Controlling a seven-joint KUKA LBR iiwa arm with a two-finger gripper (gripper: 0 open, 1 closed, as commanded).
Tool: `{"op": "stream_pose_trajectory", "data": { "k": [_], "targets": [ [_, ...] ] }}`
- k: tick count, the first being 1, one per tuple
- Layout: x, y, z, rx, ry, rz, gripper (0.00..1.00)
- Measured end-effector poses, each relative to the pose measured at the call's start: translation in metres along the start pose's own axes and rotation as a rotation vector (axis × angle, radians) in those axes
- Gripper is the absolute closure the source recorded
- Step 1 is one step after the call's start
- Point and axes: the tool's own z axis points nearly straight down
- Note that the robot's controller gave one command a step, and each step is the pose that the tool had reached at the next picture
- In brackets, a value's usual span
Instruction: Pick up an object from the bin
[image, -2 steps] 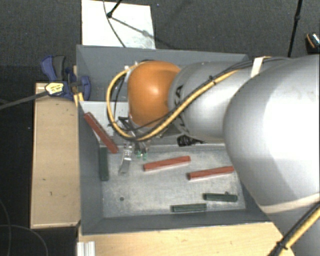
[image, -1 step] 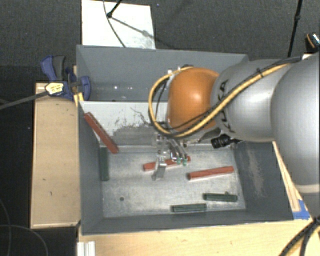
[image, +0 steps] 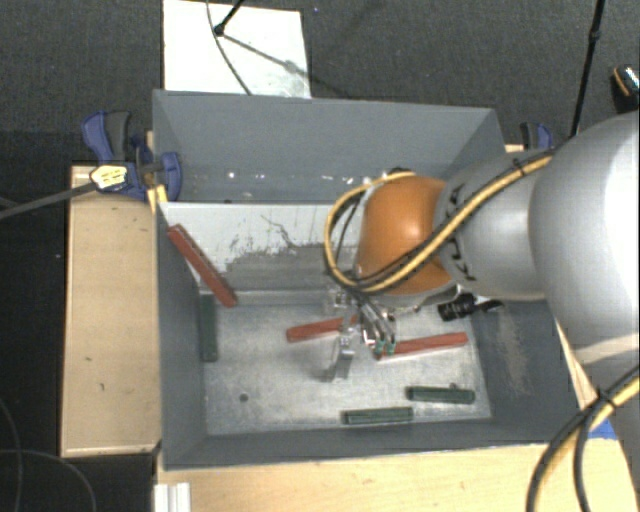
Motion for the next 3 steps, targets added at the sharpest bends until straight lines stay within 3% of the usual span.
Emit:
{"op": "stream_pose_trajectory", "data": {
  "k": [1, 2, 3],
  "targets": [
    [-0.002, 0.004, -0.004, -0.005, -0.007, 0.002, 1.00],
    [0.013, -0.005, -0.115, -0.006, -0.014, 0.053, 1.00],
    [0.015, -0.002, -0.204, -0.006, -0.016, 0.034, 1.00]
  ]
}}
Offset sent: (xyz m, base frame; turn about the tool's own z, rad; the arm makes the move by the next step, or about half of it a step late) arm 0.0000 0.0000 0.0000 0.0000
